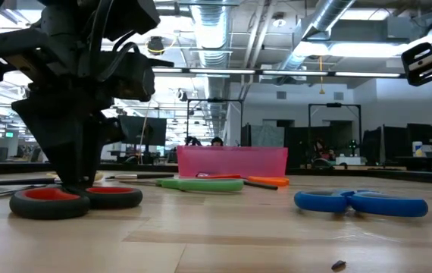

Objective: Pick & Place Paint Supplies
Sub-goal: Put the silver brush into the red bin

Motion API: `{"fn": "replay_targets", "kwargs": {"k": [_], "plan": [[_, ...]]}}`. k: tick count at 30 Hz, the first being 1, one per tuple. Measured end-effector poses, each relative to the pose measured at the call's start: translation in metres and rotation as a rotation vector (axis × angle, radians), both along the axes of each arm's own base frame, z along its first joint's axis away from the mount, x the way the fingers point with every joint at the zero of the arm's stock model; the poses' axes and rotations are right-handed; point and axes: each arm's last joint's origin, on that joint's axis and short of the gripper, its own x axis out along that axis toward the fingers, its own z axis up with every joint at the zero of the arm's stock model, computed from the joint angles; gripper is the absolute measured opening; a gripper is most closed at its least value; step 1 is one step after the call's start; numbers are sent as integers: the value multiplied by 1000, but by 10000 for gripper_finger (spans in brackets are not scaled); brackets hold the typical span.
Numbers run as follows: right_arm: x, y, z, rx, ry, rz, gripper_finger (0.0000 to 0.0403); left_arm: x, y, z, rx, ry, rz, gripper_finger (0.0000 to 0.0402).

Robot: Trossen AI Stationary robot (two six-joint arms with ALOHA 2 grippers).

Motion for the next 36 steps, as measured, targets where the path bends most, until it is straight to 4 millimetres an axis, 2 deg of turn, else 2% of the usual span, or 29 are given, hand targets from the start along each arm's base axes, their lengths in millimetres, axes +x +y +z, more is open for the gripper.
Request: {"fn": "replay_targets", "kwargs": {"k": [11, 22, 29, 33, 36], "plan": [[0, 0, 0, 0, 0, 0, 9, 4, 7, 1, -45, -7, 24, 6], [0, 0, 0, 0, 0, 0, 9, 5, 7, 3, -55, -9, 52, 1], [0, 0, 0, 0, 0, 0, 9, 13, 10, 26, -89, -84, 106, 1], [0, 0, 0, 0, -1, 0, 9, 13, 21, 44, -116, -145, 179, 0], [0, 0, 0, 0, 1, 0, 8, 11, 33, 65, -134, -234, 255, 0]]}}
